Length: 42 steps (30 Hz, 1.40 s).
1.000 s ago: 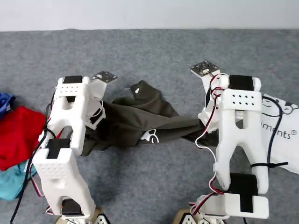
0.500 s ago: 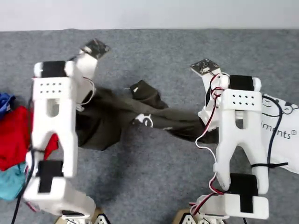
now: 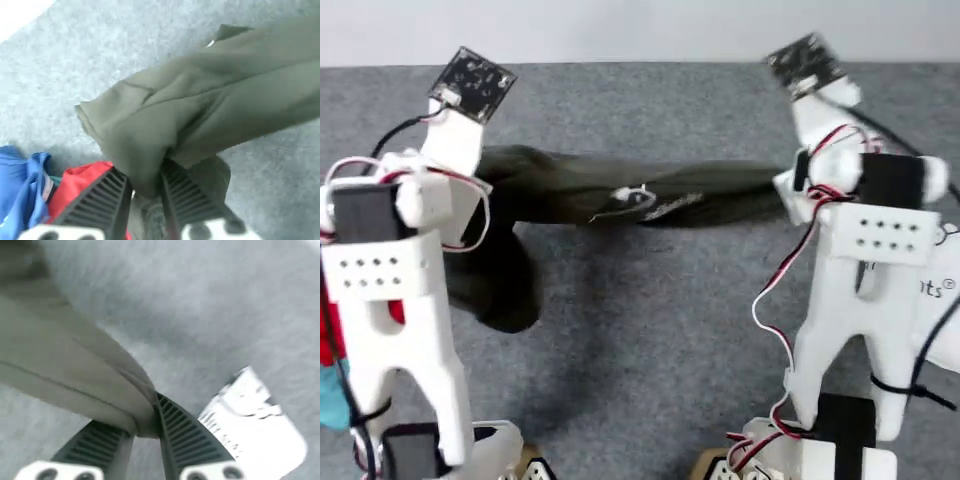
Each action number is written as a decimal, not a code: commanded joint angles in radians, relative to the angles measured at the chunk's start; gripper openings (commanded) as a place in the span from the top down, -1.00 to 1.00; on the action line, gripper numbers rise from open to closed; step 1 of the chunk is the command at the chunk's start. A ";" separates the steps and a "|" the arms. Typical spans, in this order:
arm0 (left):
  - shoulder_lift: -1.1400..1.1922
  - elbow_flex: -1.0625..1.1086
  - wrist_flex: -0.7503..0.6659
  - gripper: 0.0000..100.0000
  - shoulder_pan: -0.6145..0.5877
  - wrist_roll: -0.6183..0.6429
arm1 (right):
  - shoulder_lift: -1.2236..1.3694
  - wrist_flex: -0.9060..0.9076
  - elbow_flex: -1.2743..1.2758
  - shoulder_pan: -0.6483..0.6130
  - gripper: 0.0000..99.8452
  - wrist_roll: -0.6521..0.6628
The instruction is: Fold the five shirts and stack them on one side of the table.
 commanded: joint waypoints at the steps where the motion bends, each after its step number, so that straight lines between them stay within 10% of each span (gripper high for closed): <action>1: -0.071 0.077 0.028 0.77 -0.051 -0.057 | -0.048 -0.030 -0.153 0.030 0.98 0.008; 10: -0.115 0.297 0.028 0.67 -0.080 -0.173 | 0.028 -0.016 -0.149 -0.021 0.98 0.009; 26: 0.130 0.401 -0.115 0.67 0.448 -0.080 | 0.153 0.091 -0.146 -0.012 0.98 0.008; 42: 0.572 0.206 -0.250 0.59 0.635 -0.046 | 0.151 0.124 -0.146 0.059 0.98 0.009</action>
